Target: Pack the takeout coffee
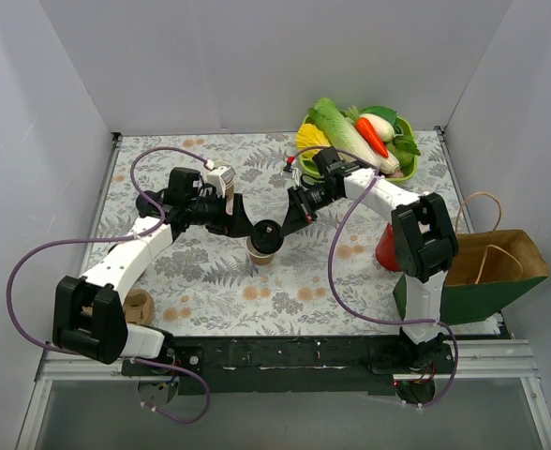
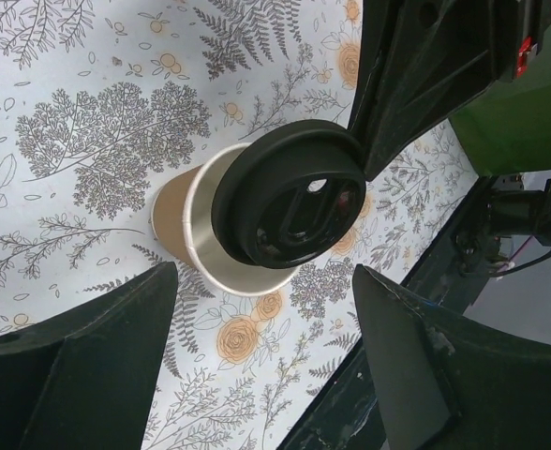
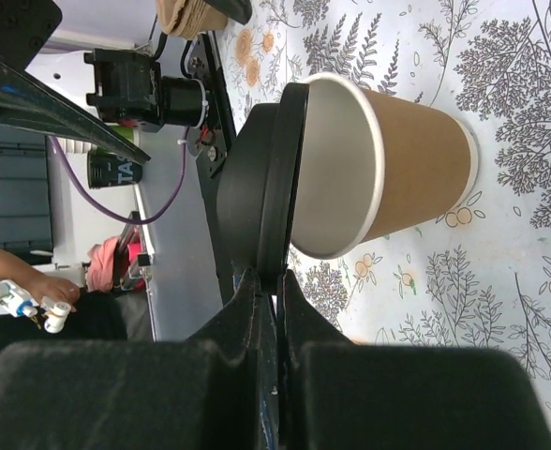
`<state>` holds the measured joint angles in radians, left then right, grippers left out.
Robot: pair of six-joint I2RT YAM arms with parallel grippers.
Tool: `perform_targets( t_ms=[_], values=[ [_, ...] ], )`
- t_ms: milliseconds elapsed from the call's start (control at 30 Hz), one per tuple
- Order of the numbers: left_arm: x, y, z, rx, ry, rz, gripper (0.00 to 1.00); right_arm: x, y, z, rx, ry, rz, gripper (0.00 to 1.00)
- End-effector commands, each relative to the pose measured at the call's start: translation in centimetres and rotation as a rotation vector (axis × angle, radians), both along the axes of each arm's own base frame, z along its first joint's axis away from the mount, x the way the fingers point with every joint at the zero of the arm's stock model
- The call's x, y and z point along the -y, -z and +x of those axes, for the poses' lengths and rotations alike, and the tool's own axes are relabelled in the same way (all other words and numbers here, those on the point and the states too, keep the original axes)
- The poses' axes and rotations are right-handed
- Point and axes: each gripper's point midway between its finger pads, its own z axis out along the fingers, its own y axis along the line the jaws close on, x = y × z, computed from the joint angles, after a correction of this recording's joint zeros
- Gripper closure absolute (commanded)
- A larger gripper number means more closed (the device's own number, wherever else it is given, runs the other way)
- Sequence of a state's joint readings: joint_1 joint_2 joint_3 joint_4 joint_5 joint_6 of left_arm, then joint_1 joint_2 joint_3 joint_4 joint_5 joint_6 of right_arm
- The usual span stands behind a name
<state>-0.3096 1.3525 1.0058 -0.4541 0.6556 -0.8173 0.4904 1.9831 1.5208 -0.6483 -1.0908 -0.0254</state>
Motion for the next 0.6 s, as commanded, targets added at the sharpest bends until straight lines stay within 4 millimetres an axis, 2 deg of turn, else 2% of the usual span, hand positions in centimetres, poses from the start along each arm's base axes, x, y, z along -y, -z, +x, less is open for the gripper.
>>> perform_targets(
  t_ms=[0,133,367,500,567],
  values=[
    [0.2,0.4,0.4,0.011,-0.009,-0.016,0.25,-0.3,-0.2,0.1,-0.01,-0.008,0.039,0.99],
    [0.1,1.4,0.4,0.002,0.005,-0.002,0.25,-0.5,0.2,0.4,-0.041,0.01,0.024,0.99],
    [0.6,2.0,0.7,-0.006,0.014,-0.022,0.26,-0.7,0.9,1.0,-0.051,0.028,0.002,0.99],
    [0.7,2.2,1.0,-0.008,0.018,-0.024,0.26,-0.8,1.1,1.1,-0.053,0.031,-0.002,0.95],
    [0.8,2.2,1.1,-0.002,0.022,-0.026,0.26,-0.8,1.2,1.2,-0.054,0.034,-0.007,0.9]
  ],
)
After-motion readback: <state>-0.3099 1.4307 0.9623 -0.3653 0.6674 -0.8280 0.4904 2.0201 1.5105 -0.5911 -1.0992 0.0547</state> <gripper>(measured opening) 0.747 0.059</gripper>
